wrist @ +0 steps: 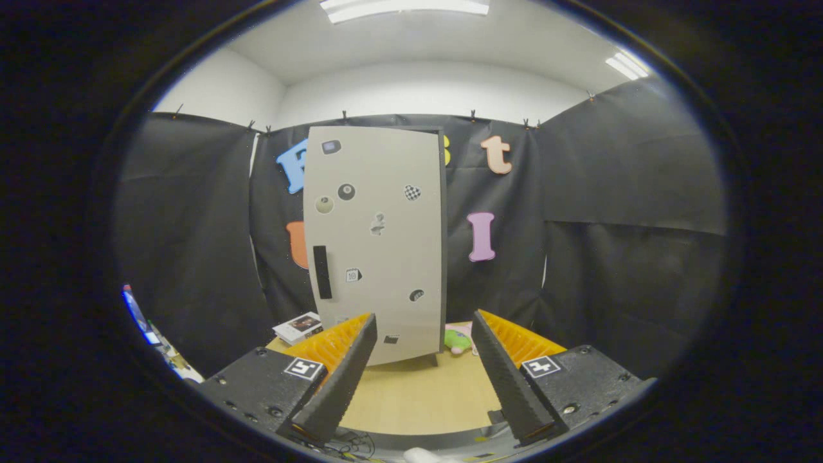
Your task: Open the shoe cabinet door, grab the shoes and put them into the shoe cabinet, then close the shoe cabinet door.
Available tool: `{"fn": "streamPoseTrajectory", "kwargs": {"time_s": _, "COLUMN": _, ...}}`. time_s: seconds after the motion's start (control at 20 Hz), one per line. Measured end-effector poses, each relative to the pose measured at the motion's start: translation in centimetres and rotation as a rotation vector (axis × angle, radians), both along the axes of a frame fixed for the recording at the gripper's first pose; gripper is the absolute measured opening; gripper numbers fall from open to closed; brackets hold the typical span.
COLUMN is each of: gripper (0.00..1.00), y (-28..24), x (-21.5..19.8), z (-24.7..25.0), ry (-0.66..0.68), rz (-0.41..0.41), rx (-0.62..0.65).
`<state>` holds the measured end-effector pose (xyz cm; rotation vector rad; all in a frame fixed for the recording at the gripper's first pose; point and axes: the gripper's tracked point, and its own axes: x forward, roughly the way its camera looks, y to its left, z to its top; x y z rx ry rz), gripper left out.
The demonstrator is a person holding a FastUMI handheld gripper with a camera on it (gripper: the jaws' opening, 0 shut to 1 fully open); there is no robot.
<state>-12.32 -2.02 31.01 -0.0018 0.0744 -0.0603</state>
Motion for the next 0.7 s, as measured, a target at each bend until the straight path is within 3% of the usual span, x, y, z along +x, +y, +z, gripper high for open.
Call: {"fn": "streamPoseTrajectory", "kwargs": {"time_s": 0.7, "gripper": 0.97, "y": 1.6, "x": -0.9, "z": 0.2, "ry": 0.002, "rz": 0.027, "rx": 0.001}}
